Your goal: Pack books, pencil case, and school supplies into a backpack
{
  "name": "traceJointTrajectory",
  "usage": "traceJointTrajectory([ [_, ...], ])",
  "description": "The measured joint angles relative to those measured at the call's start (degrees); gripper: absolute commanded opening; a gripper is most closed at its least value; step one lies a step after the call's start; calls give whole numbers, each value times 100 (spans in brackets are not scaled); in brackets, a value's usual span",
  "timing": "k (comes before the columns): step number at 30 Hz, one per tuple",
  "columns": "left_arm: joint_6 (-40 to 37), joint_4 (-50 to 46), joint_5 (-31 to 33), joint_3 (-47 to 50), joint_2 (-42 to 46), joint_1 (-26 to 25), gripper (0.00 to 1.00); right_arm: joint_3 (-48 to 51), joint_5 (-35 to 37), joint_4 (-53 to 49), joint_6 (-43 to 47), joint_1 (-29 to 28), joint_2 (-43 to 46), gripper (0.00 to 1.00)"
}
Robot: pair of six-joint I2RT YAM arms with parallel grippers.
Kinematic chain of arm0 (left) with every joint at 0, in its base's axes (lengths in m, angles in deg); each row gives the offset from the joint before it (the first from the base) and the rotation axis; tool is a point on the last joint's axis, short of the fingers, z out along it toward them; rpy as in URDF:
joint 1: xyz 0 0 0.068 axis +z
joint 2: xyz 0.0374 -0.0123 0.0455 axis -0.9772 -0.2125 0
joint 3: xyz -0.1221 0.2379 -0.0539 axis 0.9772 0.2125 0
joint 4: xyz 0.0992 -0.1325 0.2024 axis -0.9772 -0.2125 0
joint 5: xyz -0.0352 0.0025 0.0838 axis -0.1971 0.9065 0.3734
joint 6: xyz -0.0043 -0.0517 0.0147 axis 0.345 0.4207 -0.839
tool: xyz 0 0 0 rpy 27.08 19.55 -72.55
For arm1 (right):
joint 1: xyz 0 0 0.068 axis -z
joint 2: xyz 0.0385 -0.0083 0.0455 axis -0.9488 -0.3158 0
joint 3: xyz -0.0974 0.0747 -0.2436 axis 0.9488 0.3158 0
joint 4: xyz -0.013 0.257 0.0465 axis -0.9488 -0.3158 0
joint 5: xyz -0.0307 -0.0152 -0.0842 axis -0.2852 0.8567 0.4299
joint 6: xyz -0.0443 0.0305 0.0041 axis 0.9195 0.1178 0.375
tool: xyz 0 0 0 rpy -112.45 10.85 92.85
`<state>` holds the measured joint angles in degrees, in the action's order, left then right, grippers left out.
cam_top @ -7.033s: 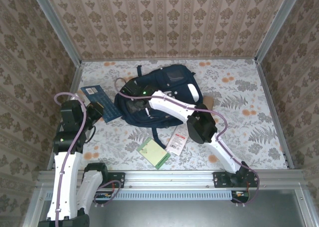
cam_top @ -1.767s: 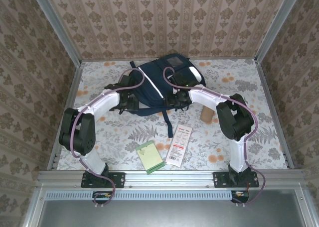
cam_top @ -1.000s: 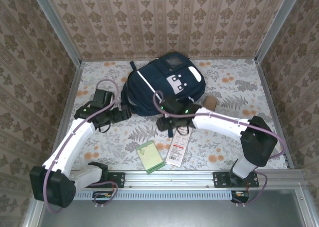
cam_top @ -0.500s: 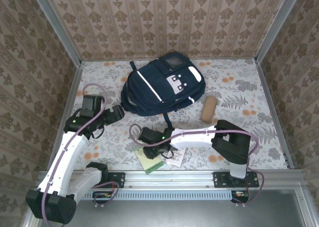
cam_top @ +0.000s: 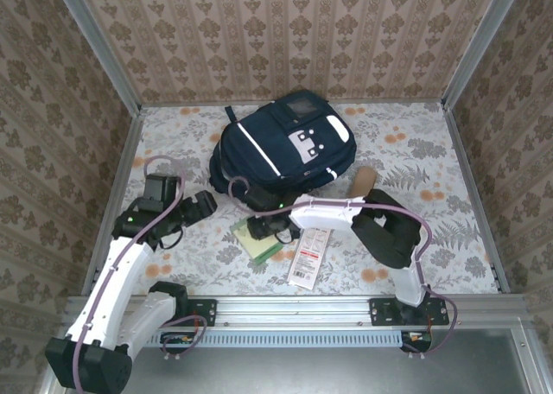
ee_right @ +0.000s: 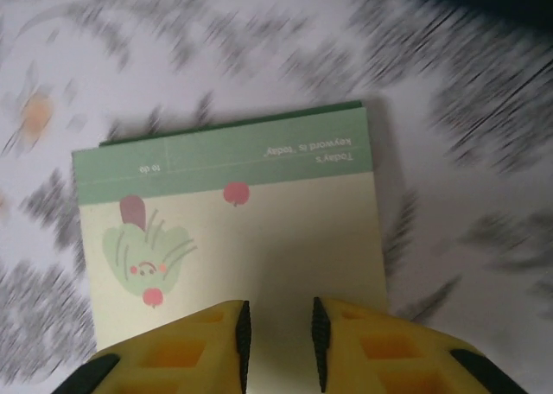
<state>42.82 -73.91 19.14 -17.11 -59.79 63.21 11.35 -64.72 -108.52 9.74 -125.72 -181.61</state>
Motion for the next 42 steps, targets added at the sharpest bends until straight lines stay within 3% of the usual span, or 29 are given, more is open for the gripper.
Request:
traceJointTrajectory([
  [7, 262, 831, -507, 599, -249, -330, 88, -4, 208, -258, 55, 304, 278, 51],
  [14, 387, 1961, -695, 828, -1071, -815, 82, 1215, 195, -197, -839, 247, 1751, 59],
  [17, 404, 2485, -748, 907, -1473, -984, 75, 1989, 179, 173, -1556, 249, 2315, 59],
  [25, 216, 3390, -798, 929, -2487, -1104, 73, 3654, 50, 2017, -3432, 232, 2612, 54],
  [34, -81, 3773, -1038, 892, -3101, -1106, 72, 3797, 63, 3480, -4629, -33, 2201, 49],
  [42, -317, 3864, -1126, 745, -3119, -1106, 72, 3797, 341, 3574, -5134, -284, 2107, 48],
])
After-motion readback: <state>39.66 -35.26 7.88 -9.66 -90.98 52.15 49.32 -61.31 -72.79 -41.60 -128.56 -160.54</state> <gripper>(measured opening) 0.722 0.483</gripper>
